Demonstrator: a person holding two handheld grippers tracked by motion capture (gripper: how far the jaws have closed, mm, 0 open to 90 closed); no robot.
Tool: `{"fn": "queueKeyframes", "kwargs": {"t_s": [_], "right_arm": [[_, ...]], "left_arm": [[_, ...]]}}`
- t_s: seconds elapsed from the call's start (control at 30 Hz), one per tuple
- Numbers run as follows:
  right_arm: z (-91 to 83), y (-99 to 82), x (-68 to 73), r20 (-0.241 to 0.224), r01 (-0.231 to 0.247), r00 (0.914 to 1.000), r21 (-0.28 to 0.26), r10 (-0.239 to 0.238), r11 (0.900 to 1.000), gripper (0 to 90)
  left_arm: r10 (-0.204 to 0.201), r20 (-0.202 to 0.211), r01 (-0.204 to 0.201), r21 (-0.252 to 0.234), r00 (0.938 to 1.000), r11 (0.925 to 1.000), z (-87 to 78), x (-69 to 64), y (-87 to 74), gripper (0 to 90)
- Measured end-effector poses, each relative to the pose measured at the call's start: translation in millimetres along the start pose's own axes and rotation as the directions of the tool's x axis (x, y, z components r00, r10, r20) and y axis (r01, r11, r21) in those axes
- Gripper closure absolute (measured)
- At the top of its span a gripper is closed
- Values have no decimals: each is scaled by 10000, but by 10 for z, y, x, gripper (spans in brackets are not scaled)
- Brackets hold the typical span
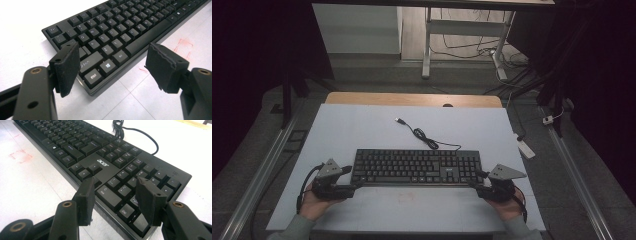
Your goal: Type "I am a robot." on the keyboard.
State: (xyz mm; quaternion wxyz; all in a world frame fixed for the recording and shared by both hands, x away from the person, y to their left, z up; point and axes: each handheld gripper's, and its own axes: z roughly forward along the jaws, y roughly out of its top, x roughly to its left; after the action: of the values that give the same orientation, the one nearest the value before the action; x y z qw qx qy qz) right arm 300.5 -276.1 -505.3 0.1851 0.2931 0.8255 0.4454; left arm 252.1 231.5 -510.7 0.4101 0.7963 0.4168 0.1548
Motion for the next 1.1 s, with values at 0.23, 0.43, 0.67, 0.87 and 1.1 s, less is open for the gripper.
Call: {"fn": "queueKeyframes", "kwargs": {"t_s": [0.23, 0.43, 0.67, 0.87, 1.1], "right_arm": [[6, 8, 12, 53, 54, 10000, 29, -54, 10000, 499], [9, 7, 10, 60, 50, 10000, 37, -50, 10000, 500], [17, 10, 16, -22, 38, 10000, -7, -38, 10000, 500], [20, 24, 26, -49, 55, 10000, -3, -55, 10000, 500], [26, 70, 45, -17, 48, 10000, -83, -48, 10000, 497]], "left_arm": [[-4, -33, 3, -43, 10000, 10000, -4, -3, 3, 275], [-23, -24, 22, -52, 10000, 10000, -4, -1, 5, 275], [-42, -5, 42, -52, 10000, 10000, -1, -3, 8, 275], [-67, -2, 67, -43, 10000, 10000, 3, 0, 11, 275], [-59, 31, 59, -44, 10000, 10000, 13, -3, 22, 275]]}}
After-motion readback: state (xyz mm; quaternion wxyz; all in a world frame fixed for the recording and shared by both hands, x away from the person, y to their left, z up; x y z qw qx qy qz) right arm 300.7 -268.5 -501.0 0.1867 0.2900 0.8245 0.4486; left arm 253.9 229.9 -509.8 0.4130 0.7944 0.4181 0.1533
